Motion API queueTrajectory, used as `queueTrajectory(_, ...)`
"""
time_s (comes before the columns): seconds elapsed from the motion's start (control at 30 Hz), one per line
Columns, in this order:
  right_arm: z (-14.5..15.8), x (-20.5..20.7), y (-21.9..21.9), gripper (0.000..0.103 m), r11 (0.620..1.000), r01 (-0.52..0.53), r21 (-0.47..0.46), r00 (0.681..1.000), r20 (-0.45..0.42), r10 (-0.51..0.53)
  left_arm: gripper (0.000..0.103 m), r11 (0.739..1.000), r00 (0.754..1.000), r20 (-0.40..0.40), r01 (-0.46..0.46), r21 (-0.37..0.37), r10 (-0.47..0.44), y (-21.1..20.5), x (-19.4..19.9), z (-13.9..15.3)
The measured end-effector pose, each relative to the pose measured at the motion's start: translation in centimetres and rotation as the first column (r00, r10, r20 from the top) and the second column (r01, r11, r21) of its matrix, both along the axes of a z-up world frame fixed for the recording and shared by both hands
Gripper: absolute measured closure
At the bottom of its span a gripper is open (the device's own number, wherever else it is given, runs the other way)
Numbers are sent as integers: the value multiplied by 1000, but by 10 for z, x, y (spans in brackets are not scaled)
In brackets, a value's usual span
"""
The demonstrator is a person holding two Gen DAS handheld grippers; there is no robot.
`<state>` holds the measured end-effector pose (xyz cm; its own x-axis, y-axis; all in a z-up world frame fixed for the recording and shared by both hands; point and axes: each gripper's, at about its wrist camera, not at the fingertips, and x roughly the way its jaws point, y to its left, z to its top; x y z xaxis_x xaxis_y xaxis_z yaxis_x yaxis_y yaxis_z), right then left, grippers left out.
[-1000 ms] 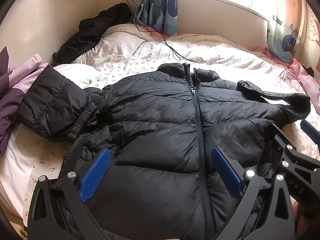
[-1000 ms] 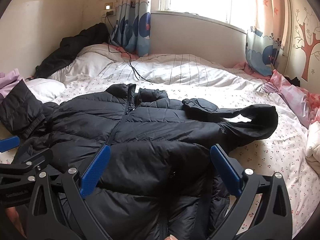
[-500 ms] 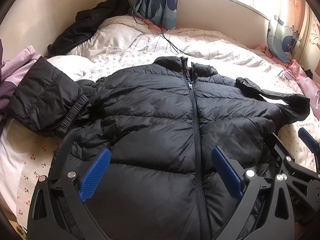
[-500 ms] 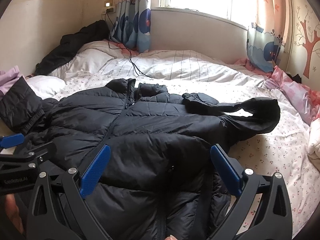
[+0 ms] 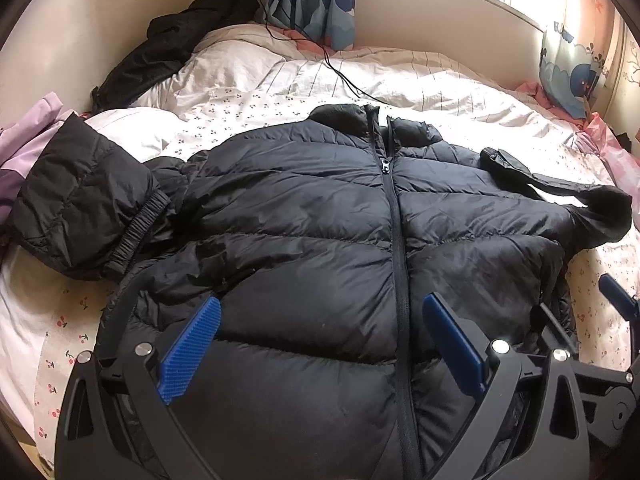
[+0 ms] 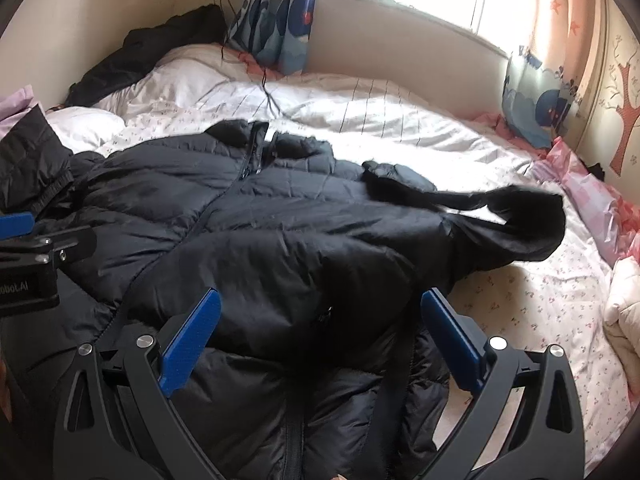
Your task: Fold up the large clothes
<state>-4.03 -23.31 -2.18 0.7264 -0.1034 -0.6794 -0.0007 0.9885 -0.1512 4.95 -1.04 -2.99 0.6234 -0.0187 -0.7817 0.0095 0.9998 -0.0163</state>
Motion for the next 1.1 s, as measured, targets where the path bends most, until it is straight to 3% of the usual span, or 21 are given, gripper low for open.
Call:
queueTrajectory(0.4,-9,2,16,6,995,-53,-88,998,-31,51,6,1000,1000,-18,1,-15,-1,-3,7,-3)
queueTrajectory(1.1,-8,-1,18,6,993,-85,-79,996,-22,83,6,1000,1000,-25,17,-3,-17,-9,11,-5)
